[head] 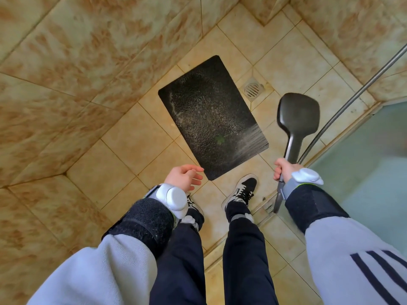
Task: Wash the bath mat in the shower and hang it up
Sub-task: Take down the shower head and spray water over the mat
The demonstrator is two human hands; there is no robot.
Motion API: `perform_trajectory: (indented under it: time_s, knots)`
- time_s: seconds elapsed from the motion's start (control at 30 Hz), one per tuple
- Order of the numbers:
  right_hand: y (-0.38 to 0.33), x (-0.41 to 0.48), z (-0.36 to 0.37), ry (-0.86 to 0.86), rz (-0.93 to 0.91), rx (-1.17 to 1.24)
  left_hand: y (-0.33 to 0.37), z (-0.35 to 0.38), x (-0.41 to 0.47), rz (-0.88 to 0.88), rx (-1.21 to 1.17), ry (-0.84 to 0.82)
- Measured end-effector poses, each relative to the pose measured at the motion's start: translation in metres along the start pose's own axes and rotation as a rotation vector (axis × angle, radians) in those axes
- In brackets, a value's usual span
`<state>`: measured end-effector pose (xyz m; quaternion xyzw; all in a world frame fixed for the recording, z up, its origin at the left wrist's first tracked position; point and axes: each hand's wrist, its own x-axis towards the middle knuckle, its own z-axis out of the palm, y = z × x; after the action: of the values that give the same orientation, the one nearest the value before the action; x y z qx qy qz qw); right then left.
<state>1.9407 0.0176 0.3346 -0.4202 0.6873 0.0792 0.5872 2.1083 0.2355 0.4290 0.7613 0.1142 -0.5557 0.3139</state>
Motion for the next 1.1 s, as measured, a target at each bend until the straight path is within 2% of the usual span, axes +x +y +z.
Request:
perform_trajectory:
  time_s: [0.13, 0.57, 0.83, 1.1]
  knots:
    - [-0.015, 0.001, -0.006, 0.03, -0.054, 0.061, 0.003, -0.002, -0.005, 0.008, -0.008, 0.004]
    - [-0.093, -0.014, 0.019, -0.051, -0.159, 0.238, 0.012, -0.03, -0.023, 0.032, -0.1, 0.059]
    - [-0.143, -0.017, 0.038, -0.067, -0.223, 0.157, 0.013, -0.052, -0.031, 0.052, -0.189, 0.121]
    - [-0.175, -0.021, 0.057, -0.102, -0.31, -0.025, 0.013, -0.06, -0.035, 0.064, -0.253, 0.146]
